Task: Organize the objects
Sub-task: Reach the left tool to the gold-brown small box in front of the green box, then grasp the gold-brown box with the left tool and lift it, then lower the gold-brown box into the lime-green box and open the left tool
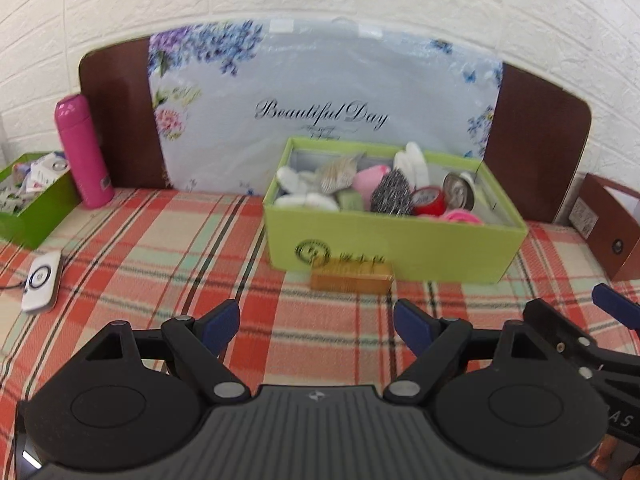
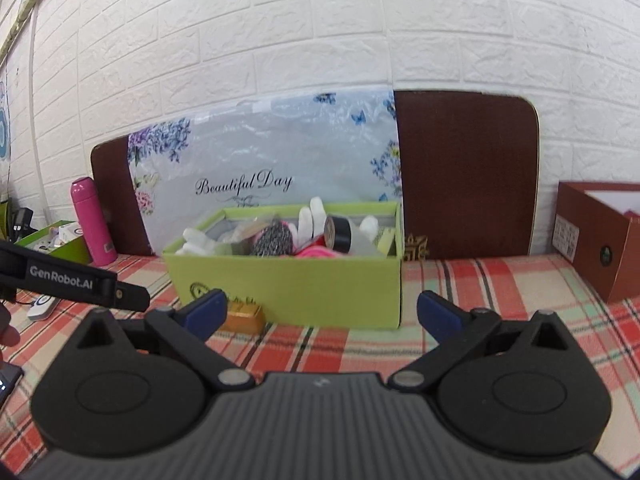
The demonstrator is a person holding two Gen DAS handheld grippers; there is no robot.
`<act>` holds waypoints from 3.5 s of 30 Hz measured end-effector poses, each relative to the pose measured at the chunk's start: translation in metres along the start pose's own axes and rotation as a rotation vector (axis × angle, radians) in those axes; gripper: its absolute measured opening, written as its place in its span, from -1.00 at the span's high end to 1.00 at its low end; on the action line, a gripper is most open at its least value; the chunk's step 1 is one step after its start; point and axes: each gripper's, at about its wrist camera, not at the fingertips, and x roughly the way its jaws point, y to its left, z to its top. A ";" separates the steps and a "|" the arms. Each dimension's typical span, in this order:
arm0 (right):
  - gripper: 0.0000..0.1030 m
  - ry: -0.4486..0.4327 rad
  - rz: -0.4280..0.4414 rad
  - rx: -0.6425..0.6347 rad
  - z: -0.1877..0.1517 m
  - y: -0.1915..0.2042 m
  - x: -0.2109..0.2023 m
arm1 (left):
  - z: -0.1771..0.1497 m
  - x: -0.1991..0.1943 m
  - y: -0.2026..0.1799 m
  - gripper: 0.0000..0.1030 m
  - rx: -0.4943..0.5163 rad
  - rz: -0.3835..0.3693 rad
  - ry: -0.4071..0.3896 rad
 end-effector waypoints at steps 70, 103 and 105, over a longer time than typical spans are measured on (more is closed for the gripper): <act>0.01 0.298 0.367 -0.349 -0.069 0.114 0.084 | -0.022 0.085 0.080 -0.38 -0.321 -0.273 0.243; 0.51 -0.099 0.040 -0.316 0.048 0.056 0.103 | 0.118 0.048 -0.030 0.31 -0.102 -0.462 -0.015; 0.51 -0.105 0.028 -0.313 0.054 0.050 0.112 | 0.128 0.059 -0.035 0.31 -0.104 -0.470 -0.023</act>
